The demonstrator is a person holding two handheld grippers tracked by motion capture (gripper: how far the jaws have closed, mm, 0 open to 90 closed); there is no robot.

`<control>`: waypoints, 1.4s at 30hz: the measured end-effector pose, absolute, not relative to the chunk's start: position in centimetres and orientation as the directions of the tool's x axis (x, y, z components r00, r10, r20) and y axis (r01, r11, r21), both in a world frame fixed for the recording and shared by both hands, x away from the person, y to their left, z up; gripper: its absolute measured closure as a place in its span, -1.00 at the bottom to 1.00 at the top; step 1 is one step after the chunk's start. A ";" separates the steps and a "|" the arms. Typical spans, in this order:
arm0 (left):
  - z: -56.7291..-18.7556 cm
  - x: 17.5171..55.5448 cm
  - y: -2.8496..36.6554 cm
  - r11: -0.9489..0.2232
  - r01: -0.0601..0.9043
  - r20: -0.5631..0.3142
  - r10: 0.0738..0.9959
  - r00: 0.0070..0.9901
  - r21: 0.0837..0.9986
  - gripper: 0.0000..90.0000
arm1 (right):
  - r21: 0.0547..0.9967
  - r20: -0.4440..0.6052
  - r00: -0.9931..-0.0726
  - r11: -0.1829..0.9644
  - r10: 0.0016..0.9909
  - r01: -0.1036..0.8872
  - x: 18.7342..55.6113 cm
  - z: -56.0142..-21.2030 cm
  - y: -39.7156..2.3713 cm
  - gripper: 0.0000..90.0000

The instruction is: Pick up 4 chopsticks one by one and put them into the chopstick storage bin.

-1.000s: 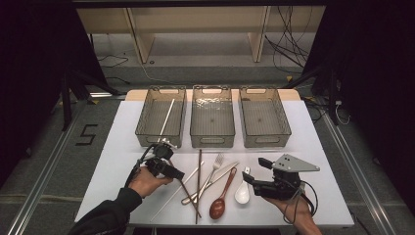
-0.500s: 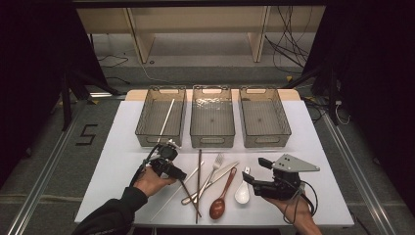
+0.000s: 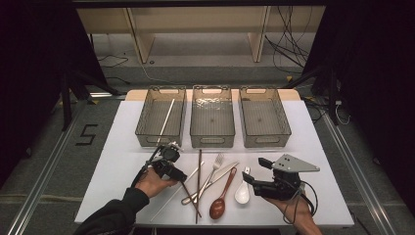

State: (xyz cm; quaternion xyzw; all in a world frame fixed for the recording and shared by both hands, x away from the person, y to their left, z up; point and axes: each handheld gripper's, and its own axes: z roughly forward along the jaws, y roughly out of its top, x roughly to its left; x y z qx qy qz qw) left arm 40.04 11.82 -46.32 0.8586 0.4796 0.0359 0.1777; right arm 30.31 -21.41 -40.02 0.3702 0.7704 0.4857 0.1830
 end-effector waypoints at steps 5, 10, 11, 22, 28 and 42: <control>-46.4 40.1 11.9 -0.479 0.820 -0.143 0.830 0.539 0.312 -0.08 | 0.884 0.077 -0.659 0.254 0.748 0.392 30.3 -40.0 -21.4 -0.38; -46.5 39.9 11.8 -0.509 0.803 -0.103 0.822 0.561 0.310 0.03 | 0.886 0.078 -0.660 0.251 0.747 0.389 30.3 -40.0 -21.5 -0.38; -46.5 39.9 11.8 -0.509 0.803 -0.103 0.822 0.561 0.310 0.06 | 0.886 0.078 -0.660 0.251 0.747 0.389 30.3 -40.0 -21.5 -0.38; -46.4 40.4 12.8 -0.498 0.808 -0.119 0.824 0.554 0.314 0.49 | 0.887 0.076 -0.660 0.252 0.747 0.387 30.3 -40.0 -21.4 -0.38; -46.4 40.6 13.2 -0.499 0.808 -0.118 0.824 0.554 0.313 0.70 | 0.887 0.072 -0.660 0.255 0.748 0.386 30.3 -39.9 -21.4 -0.38; -46.3 40.7 13.3 -0.523 0.797 -0.093 0.816 0.571 0.300 0.87 | 0.886 0.071 -0.660 0.256 0.748 0.386 30.3 -39.9 -21.4 -0.38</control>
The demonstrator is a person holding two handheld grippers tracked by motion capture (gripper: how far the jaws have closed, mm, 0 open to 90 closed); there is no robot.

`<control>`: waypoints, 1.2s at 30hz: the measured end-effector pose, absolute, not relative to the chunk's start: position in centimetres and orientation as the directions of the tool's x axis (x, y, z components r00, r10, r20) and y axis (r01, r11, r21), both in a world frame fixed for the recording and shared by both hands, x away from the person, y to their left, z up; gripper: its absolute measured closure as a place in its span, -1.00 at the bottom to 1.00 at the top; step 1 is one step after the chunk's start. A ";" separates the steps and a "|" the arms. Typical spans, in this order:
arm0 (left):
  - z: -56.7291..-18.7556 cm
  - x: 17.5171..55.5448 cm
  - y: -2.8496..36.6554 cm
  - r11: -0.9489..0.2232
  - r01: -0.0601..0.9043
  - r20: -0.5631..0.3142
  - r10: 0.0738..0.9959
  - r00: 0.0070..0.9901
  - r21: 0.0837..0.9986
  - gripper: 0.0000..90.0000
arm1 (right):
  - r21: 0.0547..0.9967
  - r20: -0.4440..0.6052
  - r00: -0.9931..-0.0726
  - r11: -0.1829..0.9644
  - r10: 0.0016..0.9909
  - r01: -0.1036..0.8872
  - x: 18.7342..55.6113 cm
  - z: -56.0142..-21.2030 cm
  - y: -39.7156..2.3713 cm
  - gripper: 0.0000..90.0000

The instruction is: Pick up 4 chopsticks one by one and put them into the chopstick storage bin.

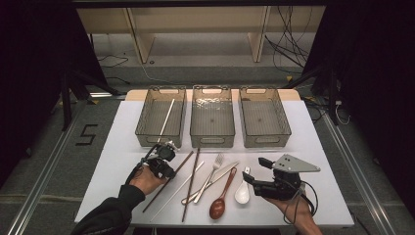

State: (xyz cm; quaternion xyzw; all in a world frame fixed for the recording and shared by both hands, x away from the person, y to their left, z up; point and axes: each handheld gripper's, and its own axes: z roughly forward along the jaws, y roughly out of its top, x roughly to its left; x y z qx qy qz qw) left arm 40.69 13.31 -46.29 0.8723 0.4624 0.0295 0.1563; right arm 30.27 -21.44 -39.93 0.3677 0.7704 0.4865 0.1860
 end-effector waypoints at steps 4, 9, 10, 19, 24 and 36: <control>-46.3 40.8 13.4 -0.524 0.799 -0.094 0.816 0.570 0.296 0.86 | 0.887 0.072 -0.660 0.255 0.747 0.386 30.3 -39.9 -21.4 -0.38; -46.4 40.9 13.4 -0.527 0.800 -0.098 0.815 0.571 0.287 0.84 | 0.886 0.073 -0.660 0.255 0.748 0.387 30.3 -39.9 -21.4 -0.38; -46.4 40.9 13.4 -0.521 0.803 -0.098 0.818 0.567 0.289 0.84 | 0.886 0.071 -0.660 0.256 0.747 0.386 30.3 -40.0 -21.4 -0.38; -46.2 40.8 13.4 -0.562 0.778 -0.081 0.794 0.603 0.282 0.88 | 0.887 0.071 -0.660 0.255 0.748 0.386 30.3 -39.9 -21.5 -0.38; -45.2 40.7 13.7 -0.570 0.767 -0.077 0.786 0.614 0.293 0.88 | 0.887 0.069 -0.660 0.257 0.748 0.384 30.3 -39.9 -21.5 -0.38; -41.6 40.1 15.4 -0.570 0.737 -0.095 0.764 0.638 0.364 0.87 | 0.888 0.072 -0.660 0.253 0.748 0.384 30.2 -39.9 -21.5 -0.38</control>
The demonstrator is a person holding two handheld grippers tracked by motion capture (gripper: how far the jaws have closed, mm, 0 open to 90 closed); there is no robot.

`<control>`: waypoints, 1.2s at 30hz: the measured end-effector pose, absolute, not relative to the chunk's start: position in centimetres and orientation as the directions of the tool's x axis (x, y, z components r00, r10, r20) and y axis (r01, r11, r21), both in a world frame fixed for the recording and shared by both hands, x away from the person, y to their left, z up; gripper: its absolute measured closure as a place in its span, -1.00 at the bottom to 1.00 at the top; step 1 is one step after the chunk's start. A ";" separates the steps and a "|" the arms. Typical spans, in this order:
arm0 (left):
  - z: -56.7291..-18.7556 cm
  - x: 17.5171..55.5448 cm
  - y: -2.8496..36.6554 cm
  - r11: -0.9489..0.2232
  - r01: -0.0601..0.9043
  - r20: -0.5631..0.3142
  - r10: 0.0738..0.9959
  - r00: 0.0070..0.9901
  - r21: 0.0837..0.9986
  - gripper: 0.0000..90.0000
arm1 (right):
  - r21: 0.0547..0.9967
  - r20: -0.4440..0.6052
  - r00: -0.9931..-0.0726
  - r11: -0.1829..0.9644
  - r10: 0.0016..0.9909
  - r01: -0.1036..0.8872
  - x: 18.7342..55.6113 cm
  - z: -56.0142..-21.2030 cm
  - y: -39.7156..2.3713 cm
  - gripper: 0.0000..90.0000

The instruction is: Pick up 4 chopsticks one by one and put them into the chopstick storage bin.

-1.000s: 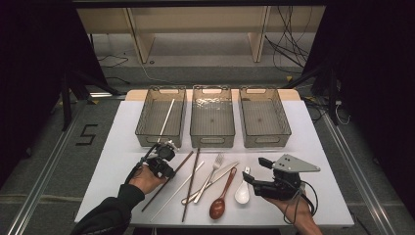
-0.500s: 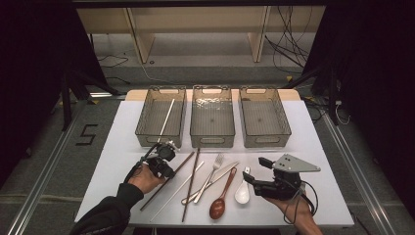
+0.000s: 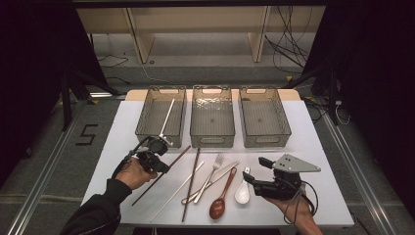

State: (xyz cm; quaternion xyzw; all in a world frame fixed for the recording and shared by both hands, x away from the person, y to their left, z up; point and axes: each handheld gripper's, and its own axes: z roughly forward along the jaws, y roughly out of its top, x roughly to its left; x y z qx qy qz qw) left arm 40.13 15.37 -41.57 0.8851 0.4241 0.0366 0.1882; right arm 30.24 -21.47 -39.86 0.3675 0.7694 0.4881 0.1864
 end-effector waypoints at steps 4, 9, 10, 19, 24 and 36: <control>-40.2 40.0 15.7 -0.563 0.721 -0.107 0.754 0.649 0.403 0.87 | 0.888 0.071 -0.661 0.254 0.747 0.383 30.2 -39.9 -21.5 -0.38; -38.7 40.1 15.9 -0.542 0.701 -0.111 0.749 0.653 0.464 0.87 | 0.888 0.072 -0.660 0.253 0.748 0.384 30.3 -39.9 -21.5 -0.38; -38.4 40.3 16.0 -0.532 0.699 -0.114 0.752 0.649 0.477 0.87 | 0.887 0.072 -0.659 0.254 0.748 0.385 30.3 -39.9 -21.5 -0.38; -36.6 41.7 18.1 -0.449 0.682 -0.105 0.788 0.607 0.577 0.87 | 0.886 0.079 -0.656 0.249 0.750 0.391 30.3 -40.0 -21.5 -0.38; -35.7 42.7 18.9 -0.400 0.665 -0.104 0.806 0.583 0.630 0.87 | 0.886 0.077 -0.656 0.250 0.751 0.391 30.3 -40.0 -21.5 -0.38; -33.4 47.1 20.2 -0.312 0.612 -0.096 0.836 0.540 0.727 0.87 | 0.886 0.081 -0.656 0.247 0.750 0.393 30.3 -39.9 -21.6 -0.38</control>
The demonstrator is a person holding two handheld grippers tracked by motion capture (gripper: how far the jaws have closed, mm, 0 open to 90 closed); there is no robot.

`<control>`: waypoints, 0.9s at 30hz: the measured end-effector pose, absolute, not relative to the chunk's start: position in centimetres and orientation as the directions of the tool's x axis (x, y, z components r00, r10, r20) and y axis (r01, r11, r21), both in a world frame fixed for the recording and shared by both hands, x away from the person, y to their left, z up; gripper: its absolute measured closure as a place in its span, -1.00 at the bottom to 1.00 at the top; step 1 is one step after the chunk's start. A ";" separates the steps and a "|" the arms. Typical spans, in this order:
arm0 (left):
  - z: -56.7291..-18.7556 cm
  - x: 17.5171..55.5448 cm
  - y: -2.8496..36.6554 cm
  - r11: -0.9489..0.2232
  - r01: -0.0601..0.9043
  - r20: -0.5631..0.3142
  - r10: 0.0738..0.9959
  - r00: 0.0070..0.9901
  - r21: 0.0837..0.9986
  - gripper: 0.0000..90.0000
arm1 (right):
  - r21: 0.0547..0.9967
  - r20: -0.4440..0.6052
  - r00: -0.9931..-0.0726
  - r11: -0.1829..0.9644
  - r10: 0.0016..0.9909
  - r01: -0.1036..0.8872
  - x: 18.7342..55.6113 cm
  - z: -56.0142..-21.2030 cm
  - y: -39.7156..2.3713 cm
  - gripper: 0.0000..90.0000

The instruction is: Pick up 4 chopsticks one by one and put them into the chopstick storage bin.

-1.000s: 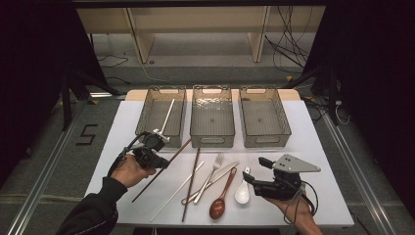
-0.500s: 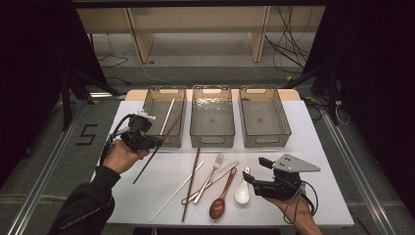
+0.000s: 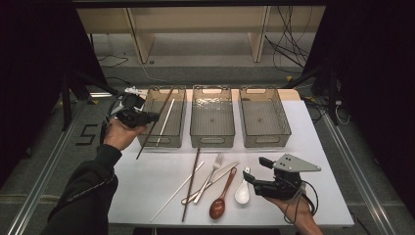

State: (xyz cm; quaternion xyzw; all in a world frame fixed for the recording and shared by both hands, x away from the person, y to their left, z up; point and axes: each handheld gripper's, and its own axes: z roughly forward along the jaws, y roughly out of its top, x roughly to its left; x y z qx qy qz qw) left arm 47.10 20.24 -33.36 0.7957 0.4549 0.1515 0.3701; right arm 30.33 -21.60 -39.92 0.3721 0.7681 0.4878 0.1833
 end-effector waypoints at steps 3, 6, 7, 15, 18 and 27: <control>-32.9 48.3 20.4 -0.285 0.602 -0.106 0.841 0.530 0.746 0.87 | 0.888 0.081 -0.659 0.246 0.748 0.389 30.3 -39.9 -21.6 -0.38; -32.8 49.5 20.5 -0.261 0.589 -0.108 0.849 0.517 0.765 0.87 | 0.888 0.083 -0.659 0.244 0.747 0.389 30.3 -39.9 -21.6 -0.38; -32.8 49.9 20.5 -0.254 0.589 -0.114 0.850 0.515 0.767 0.87 | 0.888 0.083 -0.659 0.244 0.747 0.389 30.3 -39.9 -21.6 -0.38; -33.6 52.4 21.1 -0.245 0.603 -0.107 0.867 0.487 0.759 0.87 | 0.887 0.095 -0.663 0.240 0.743 0.396 30.4 -40.0 -21.6 -0.38; -33.4 53.1 21.5 -0.239 0.606 -0.109 0.871 0.479 0.759 0.87 | 0.886 0.091 -0.665 0.244 0.742 0.394 30.4 -40.1 -21.6 -0.38; -32.8 54.9 21.3 -0.269 0.572 -0.052 0.874 0.483 0.775 0.87 | 0.887 0.089 -0.666 0.245 0.741 0.392 30.4 -40.0 -21.5 -0.38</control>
